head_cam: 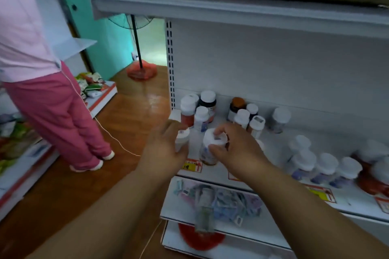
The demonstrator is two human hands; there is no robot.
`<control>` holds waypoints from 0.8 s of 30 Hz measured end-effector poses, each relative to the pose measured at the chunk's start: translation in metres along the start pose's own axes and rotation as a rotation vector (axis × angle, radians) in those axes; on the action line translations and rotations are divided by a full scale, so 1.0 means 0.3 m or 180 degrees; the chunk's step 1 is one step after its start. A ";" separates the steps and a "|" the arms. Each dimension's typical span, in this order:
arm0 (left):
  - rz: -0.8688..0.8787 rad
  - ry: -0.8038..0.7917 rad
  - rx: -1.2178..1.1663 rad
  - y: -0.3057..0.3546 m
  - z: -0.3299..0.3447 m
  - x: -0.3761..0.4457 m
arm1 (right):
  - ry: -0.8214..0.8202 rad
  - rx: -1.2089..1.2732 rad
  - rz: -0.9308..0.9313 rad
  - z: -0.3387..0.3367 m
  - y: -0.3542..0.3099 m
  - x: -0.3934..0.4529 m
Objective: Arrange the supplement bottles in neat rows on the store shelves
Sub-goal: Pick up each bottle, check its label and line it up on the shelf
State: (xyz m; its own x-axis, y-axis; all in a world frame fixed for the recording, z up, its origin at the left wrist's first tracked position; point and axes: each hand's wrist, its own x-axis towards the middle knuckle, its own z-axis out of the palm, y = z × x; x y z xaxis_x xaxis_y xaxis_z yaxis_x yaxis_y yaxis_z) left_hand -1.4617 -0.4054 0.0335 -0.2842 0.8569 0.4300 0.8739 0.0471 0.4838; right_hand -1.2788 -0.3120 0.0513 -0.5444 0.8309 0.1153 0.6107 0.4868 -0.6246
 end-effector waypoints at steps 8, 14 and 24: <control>0.0168 -0.1145 0.0315 -0.161 0.141 0.121 | 0.0025 -0.0416 -0.0215 0.193 0.020 0.142; 0.0296 -0.0985 0.0160 -0.195 0.157 0.126 | 0.0044 -0.0604 -0.0124 0.200 -0.003 0.157; 0.0341 -0.1144 0.0105 -0.192 0.140 0.125 | -0.0120 -0.0710 -0.0026 0.195 -0.035 0.123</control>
State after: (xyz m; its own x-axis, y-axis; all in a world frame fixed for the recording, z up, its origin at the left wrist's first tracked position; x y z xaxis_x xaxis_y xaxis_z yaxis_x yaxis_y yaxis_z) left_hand -1.5060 -0.3545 -0.0102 -0.0391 0.9831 0.1789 0.9051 -0.0410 0.4232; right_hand -1.3390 -0.3022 0.0170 -0.5683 0.8181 0.0881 0.7161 0.5445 -0.4368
